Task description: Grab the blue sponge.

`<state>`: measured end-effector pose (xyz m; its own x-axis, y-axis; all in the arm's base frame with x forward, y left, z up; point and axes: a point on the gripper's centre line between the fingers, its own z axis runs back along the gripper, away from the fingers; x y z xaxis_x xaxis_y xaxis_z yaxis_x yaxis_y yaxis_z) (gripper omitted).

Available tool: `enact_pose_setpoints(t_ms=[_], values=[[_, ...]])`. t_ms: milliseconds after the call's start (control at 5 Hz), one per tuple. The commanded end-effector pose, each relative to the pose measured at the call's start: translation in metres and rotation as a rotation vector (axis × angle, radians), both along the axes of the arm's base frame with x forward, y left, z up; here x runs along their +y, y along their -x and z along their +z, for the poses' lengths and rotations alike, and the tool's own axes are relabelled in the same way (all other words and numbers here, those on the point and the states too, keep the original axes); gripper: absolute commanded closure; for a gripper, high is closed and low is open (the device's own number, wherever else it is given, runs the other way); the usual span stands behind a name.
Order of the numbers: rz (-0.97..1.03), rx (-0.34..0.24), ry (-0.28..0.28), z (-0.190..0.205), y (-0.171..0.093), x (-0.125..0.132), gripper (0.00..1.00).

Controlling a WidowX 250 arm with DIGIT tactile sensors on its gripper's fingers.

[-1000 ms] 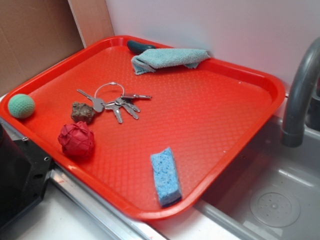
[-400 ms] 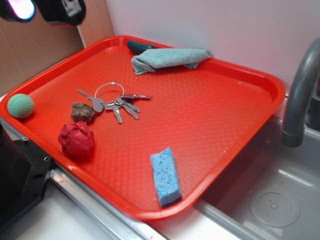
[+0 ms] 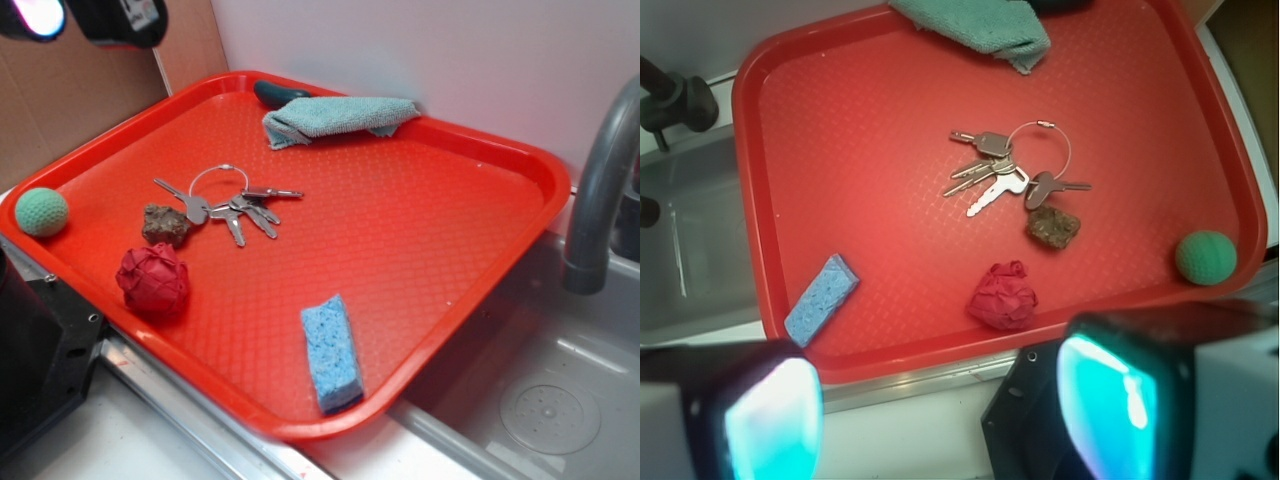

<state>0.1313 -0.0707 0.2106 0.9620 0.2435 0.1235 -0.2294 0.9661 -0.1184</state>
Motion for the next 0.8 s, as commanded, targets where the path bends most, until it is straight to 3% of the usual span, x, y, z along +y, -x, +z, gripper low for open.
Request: enact_pose_setpoints(t_ms=[0,200,400,600], values=[[0.209,0.176,0.033,-0.090,-0.035,-0.069,0.00],[0.223,0.213,0.007,-0.118,-0.046,-0.086,0.00],[0.264,0.250,0.024,-0.138,-0.048,-0.101,0.00],[0.264,0.263,0.006,-0.153,-0.045,-0.107,0.00]])
